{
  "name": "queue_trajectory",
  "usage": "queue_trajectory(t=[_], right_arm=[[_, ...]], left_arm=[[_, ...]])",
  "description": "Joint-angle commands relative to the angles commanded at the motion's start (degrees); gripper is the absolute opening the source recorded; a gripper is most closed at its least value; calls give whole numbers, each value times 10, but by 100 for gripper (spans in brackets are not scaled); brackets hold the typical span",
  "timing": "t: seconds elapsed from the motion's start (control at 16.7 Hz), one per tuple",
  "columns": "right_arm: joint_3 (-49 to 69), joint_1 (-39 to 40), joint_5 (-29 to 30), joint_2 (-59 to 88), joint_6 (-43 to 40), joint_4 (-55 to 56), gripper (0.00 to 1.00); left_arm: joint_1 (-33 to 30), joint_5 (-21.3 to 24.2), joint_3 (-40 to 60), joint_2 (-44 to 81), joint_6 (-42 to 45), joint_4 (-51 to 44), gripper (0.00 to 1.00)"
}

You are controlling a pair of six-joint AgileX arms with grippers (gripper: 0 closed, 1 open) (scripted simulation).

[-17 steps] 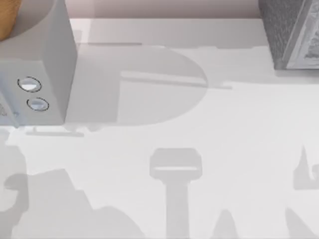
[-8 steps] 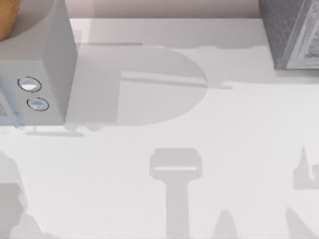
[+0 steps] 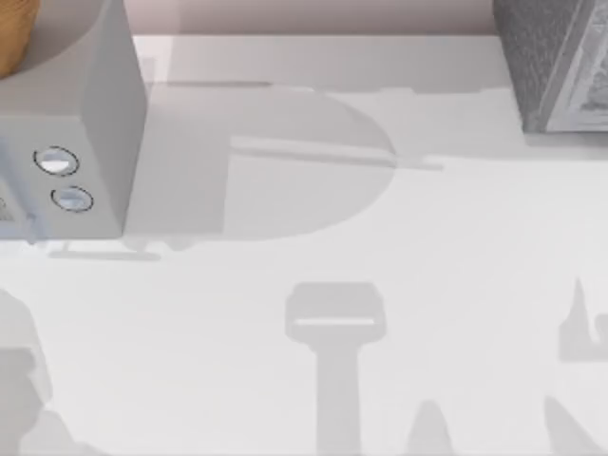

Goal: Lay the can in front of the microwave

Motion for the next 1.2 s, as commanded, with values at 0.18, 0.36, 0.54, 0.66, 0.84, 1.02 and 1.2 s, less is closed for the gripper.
queue_trajectory(t=[0.18,0.36,0.54,0.66,0.84,1.02,1.2], right_arm=[[0,0,0,0,0,0,100],[0,0,0,0,0,0,100],[0,0,0,0,0,0,100],[0,0,0,0,0,0,100],[0,0,0,0,0,0,100],[0,0,0,0,0,0,100],[0,0,0,0,0,0,100]], left_arm=[[0,0,0,0,0,0,8],[0,0,0,0,0,0,30],[0,0,0,0,0,0,53],[0,0,0,0,0,0,68],[0,0,0,0,0,0,90],[0,0,0,0,0,0,100],[0,0,0,0,0,0,100]])
